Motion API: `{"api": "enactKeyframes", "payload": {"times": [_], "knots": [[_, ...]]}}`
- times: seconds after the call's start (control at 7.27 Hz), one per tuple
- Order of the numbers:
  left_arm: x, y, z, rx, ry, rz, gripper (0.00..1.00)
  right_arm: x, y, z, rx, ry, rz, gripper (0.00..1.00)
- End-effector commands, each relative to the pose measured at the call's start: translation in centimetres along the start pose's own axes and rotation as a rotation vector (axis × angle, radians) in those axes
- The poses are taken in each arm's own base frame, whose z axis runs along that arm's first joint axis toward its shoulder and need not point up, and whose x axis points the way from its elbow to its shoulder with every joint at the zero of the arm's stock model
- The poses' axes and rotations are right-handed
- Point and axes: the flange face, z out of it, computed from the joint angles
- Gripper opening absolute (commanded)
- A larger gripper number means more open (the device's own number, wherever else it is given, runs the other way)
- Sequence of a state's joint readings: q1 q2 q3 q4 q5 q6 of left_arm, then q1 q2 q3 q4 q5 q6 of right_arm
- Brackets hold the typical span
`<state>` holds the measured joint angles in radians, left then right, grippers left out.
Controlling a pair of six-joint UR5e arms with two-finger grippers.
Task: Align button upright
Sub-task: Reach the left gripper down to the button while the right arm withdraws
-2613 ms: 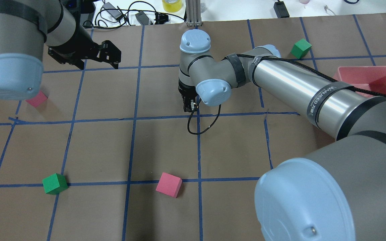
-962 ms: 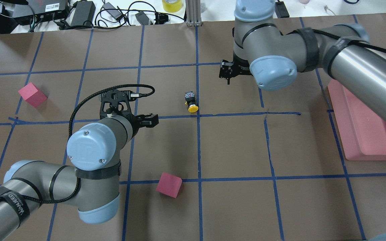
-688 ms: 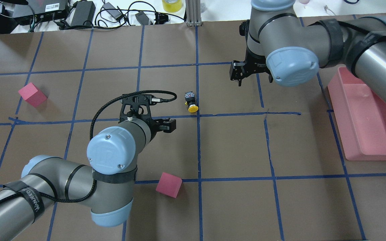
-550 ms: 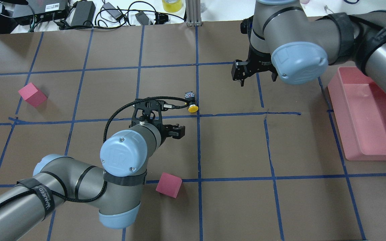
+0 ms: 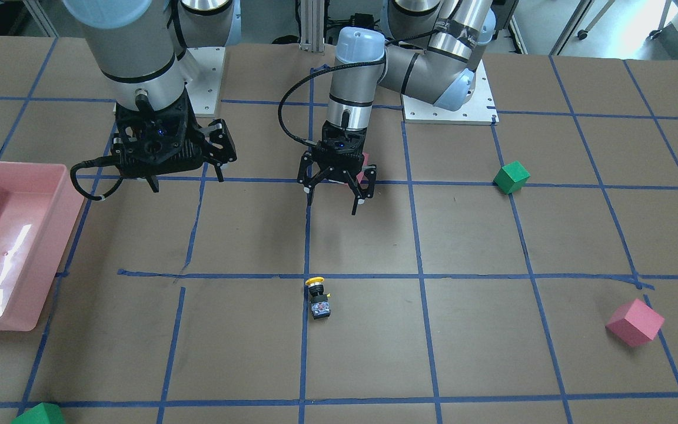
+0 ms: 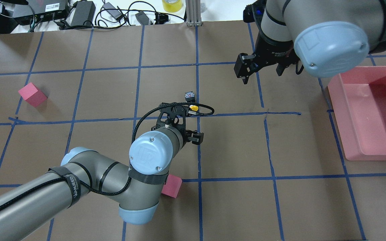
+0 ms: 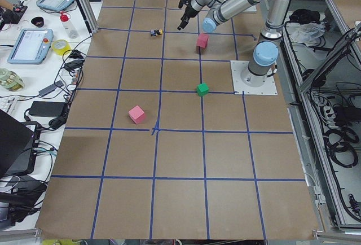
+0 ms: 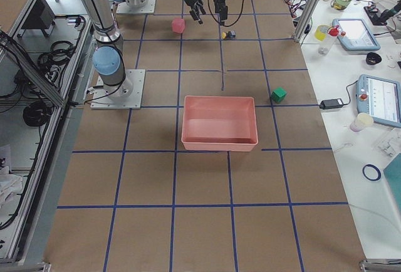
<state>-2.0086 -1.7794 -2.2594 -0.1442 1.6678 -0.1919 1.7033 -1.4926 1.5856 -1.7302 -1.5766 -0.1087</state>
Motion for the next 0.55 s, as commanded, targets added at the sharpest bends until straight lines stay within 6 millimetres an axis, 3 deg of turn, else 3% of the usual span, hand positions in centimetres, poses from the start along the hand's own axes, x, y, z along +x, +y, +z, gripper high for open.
{"api": "enactKeyframes", "payload": {"times": [0.0, 0.41], "knots": [[0.5, -1.0, 3.4, 0.006, -0.005, -0.007, 0.87, 0.5, 0.0, -0.1, 0.002, 0.01, -0.023, 1.0], [0.3, -2.5, 7.9, 0.112, -0.074, -0.022, 0.86, 5.2, -0.3, -1.7, 0.037, -0.093, 0.105, 1.0]]}}
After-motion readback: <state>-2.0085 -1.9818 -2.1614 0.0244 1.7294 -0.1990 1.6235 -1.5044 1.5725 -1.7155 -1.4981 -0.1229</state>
